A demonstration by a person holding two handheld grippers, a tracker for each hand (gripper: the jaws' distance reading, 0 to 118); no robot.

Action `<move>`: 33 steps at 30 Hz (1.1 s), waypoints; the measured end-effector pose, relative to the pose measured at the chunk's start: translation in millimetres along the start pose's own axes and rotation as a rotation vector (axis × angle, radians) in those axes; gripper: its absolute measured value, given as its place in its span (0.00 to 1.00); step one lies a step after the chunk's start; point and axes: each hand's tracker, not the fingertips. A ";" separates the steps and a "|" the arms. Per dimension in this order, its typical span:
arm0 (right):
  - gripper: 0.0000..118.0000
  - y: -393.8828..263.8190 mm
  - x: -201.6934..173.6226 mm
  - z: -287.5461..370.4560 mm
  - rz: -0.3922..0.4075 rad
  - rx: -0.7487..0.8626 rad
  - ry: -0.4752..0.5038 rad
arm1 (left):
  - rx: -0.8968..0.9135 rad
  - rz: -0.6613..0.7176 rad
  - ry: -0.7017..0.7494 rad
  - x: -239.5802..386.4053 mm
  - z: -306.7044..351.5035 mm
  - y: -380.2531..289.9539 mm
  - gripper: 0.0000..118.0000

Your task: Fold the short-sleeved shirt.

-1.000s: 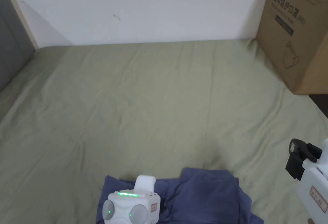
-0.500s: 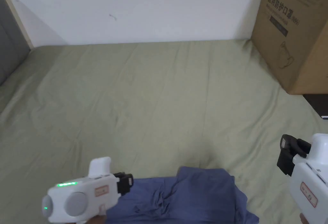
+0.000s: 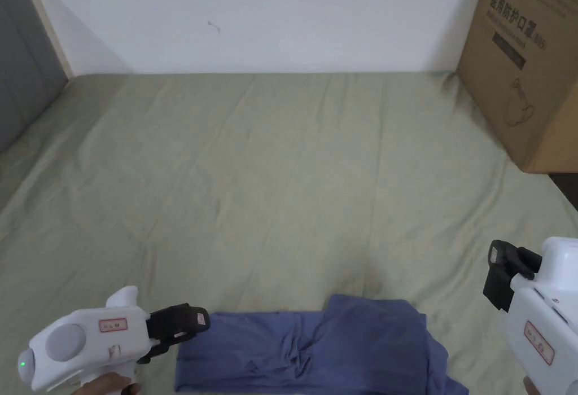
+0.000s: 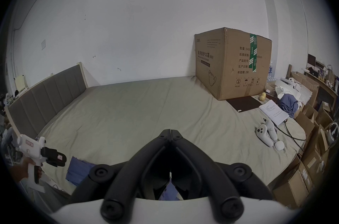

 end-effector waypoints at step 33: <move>0.00 1.7 4.1 -1.0 -0.012 0.011 0.025 | 0.166 -0.285 0.251 46.5 117.6 10.9 0.11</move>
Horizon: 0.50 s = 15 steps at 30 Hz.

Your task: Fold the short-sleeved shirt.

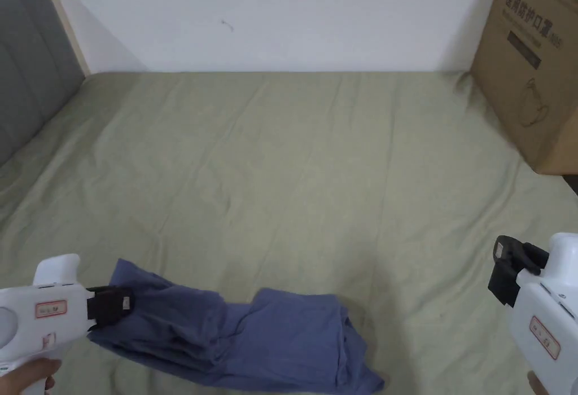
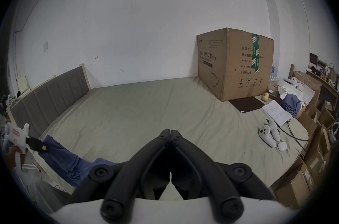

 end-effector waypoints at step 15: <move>0.00 -5.1 9.9 8.8 -0.023 -0.001 -0.020 | -0.229 -0.321 -0.142 199.4 -83.0 -10.7 0.11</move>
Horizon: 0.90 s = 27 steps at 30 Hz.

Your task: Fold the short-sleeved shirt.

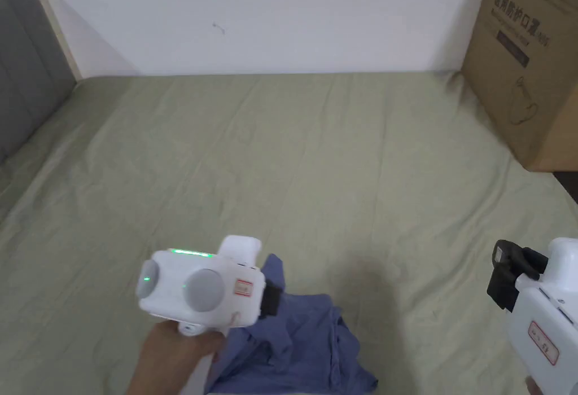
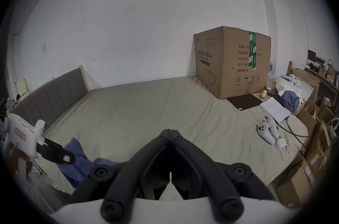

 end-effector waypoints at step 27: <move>0.00 1.7 13.5 9.1 -0.025 0.010 -0.039 | 0.231 0.096 -0.107 20.8 -5.8 -9.9 0.76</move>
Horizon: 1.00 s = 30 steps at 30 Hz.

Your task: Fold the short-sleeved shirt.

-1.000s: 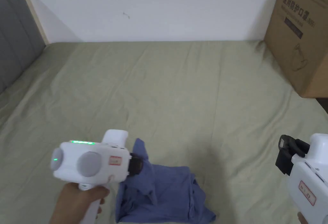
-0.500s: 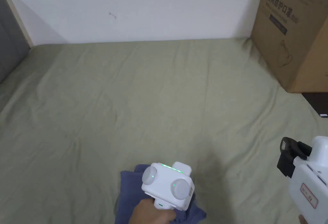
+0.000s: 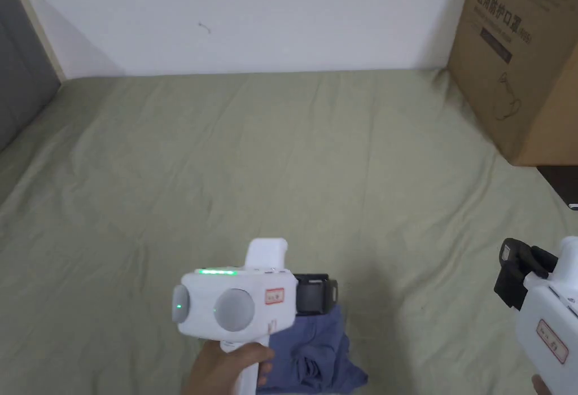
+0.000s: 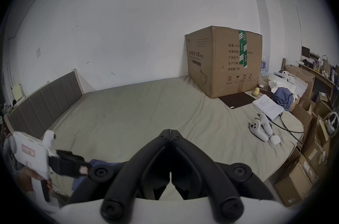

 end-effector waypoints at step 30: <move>0.00 -6.7 16.2 -6.3 -0.003 -0.032 -0.028 | -0.122 -0.173 0.097 15.1 -107.8 -103.4 0.00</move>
